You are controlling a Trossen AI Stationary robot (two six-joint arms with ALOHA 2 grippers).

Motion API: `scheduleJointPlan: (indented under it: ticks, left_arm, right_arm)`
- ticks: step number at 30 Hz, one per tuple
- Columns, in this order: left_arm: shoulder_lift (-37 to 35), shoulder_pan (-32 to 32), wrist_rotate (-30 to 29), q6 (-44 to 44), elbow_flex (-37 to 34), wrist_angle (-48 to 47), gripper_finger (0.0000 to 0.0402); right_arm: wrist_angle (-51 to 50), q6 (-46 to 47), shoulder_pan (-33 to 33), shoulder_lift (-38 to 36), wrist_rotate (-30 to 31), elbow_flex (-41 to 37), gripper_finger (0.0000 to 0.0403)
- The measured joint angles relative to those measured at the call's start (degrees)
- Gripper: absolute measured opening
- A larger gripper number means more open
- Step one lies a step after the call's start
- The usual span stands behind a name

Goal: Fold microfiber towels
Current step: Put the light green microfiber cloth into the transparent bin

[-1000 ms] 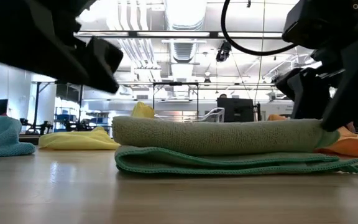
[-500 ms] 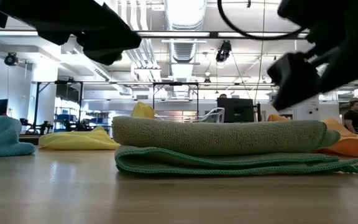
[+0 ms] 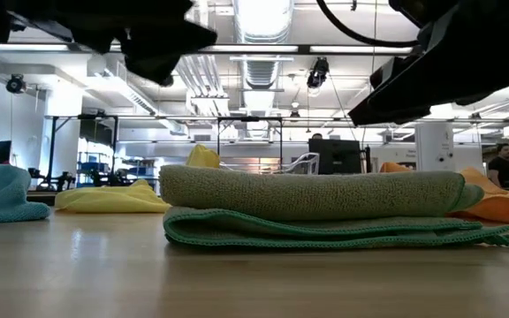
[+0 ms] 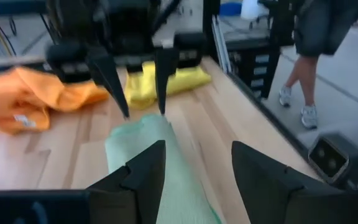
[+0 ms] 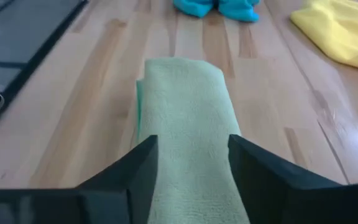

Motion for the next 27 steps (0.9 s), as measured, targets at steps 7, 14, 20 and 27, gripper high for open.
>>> scheduleJointPlan:
  ticks: [7,14,20,27]
  left_arm:
    - [-0.88,0.57,-1.92,-1.69,-0.73,-0.14,0.0169]
    - [-0.67,0.76,-1.95,-3.08,-0.73,-0.37,0.0169]
    - [-3.32,4.36,-3.19,1.2,0.66,-0.09,0.0169]
    - [-5.76,7.94,-1.29,1.69,0.12,-0.39,0.0169]
  right_arm:
    - [1.64,1.15,-0.01,0.27,0.15,-1.26,0.0119]
    - [1.62,3.1,-0.37,0.39,0.28,-1.26,0.0125]
    - [2.53,3.13,-0.35,1.37,5.41,-1.26,0.0141]
    - [4.7,3.54,-0.63,4.25,7.65,-0.88,0.0141]
